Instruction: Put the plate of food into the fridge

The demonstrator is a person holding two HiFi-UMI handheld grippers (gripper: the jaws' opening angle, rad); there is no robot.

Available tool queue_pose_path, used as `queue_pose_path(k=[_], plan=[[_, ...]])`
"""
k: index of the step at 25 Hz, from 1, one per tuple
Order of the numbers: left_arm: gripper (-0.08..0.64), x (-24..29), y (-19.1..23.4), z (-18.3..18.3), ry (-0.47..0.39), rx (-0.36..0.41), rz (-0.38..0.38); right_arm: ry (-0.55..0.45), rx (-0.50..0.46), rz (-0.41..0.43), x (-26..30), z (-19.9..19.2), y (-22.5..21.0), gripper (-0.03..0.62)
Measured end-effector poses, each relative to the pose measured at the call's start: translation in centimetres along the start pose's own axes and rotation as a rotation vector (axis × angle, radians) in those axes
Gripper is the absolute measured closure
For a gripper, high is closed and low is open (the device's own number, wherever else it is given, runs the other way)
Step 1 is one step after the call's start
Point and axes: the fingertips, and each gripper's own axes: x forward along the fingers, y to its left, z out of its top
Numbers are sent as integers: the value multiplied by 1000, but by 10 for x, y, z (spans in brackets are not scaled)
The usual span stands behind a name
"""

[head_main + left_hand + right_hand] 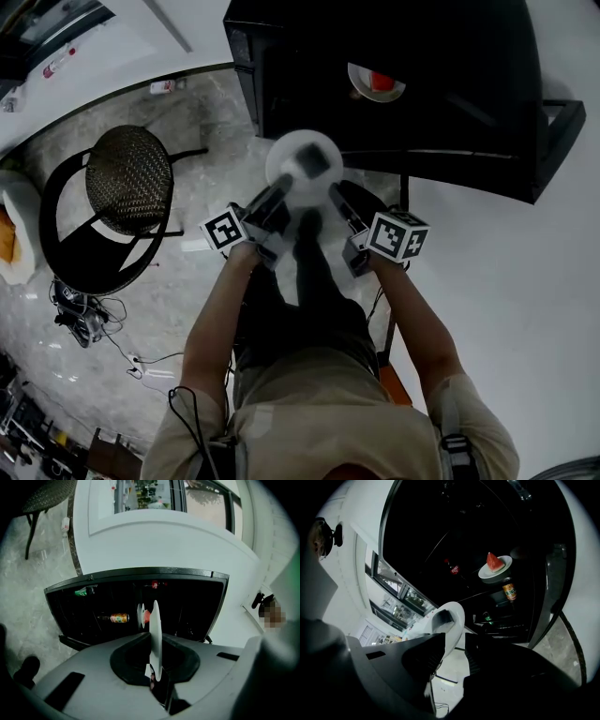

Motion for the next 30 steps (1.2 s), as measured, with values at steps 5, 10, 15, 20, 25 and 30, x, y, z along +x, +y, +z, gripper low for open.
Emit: queue_pose_path(k=[5, 10, 15, 20, 25, 30], plan=[[531, -1, 8, 8, -47, 1, -15, 17, -38, -26, -3, -6, -6, 483], [531, 2, 10, 10, -51, 20, -23, 65, -81, -46, 0, -17, -5, 483], [531, 2, 19, 10, -79, 26, -35, 111, -125, -110, 4, -31, -11, 485], [531, 7, 30, 12, -102, 20, -41, 157, -225, -178, 7, -40, -17, 556], [531, 11, 42, 16, -141, 18, -49, 191, -302, -221, 15, -46, -22, 571], [531, 11, 57, 17, -158, 15, -47, 207, -317, -172, 28, -62, -17, 571]])
